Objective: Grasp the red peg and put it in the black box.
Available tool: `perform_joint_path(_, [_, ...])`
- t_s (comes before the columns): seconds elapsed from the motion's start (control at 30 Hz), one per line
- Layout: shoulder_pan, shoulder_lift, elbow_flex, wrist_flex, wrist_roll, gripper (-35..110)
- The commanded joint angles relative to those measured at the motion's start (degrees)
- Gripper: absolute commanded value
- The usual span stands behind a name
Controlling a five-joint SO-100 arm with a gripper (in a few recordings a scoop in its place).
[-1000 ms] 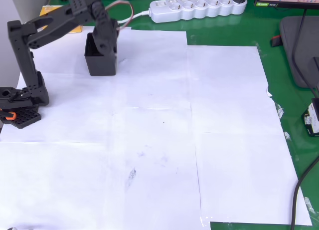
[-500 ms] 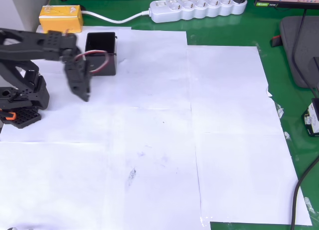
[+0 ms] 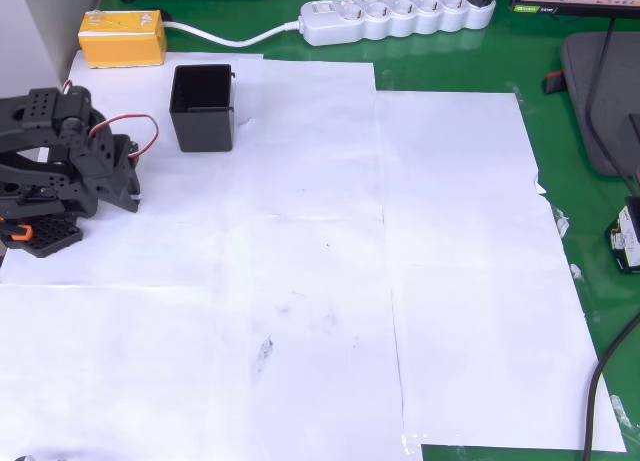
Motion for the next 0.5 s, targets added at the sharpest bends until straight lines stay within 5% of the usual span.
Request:
perform_joint_path(0.0, [-0.8, -7.2, -3.1, 4.8, -0.4, 0])
perform_joint_path(0.47, [2.6, -22.8, -18.0, 1.3, -1.6, 0])
